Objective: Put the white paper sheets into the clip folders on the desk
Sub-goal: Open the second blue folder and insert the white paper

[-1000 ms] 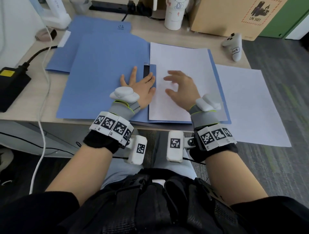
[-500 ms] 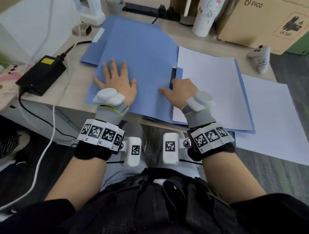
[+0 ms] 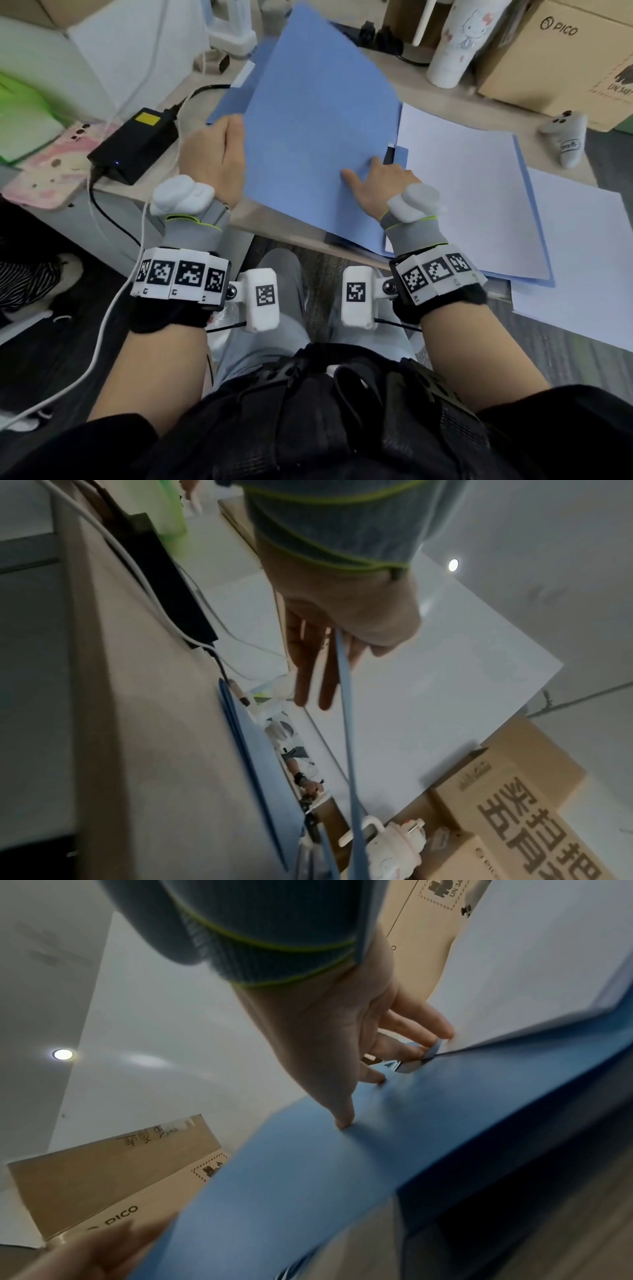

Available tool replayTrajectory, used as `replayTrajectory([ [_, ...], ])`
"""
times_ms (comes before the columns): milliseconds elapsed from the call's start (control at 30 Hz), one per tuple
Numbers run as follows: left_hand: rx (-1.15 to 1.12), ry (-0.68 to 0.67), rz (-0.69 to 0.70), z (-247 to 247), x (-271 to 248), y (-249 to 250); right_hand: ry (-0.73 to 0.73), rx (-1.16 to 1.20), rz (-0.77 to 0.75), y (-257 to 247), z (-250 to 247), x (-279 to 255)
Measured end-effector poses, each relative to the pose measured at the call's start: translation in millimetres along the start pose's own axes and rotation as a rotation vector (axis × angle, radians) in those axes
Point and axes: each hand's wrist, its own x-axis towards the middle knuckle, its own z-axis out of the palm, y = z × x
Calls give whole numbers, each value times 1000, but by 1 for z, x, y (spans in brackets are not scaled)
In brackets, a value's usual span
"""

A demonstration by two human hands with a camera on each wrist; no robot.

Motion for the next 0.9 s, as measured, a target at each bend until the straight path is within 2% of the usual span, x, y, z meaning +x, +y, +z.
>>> replayTrajectory([
  [67,-248,5,116,-4,-2,4,3,16,8,1,-1,1],
  [133,-516,36,126,-6,-5,12,-6,39,20,4,-3,3],
  [300,-642,-148,20,-2,-4,43,-4,99,17,9,-4,2],
  [433,-505,-261,407,15,-20,62,-11,214,-13,19,-10,-3],
  [600,-386,-375,524,48,-17,83,-25,519,-100,33,-25,-13],
  [733,-355,-432,618,70,-25,104,109,853,-198,47,-30,-24],
  [800,-339,-433,691,80,-29,117,167,945,-179,59,-35,-34],
  [900,-307,-471,723,97,-35,134,320,1033,-203,78,-47,-50],
])
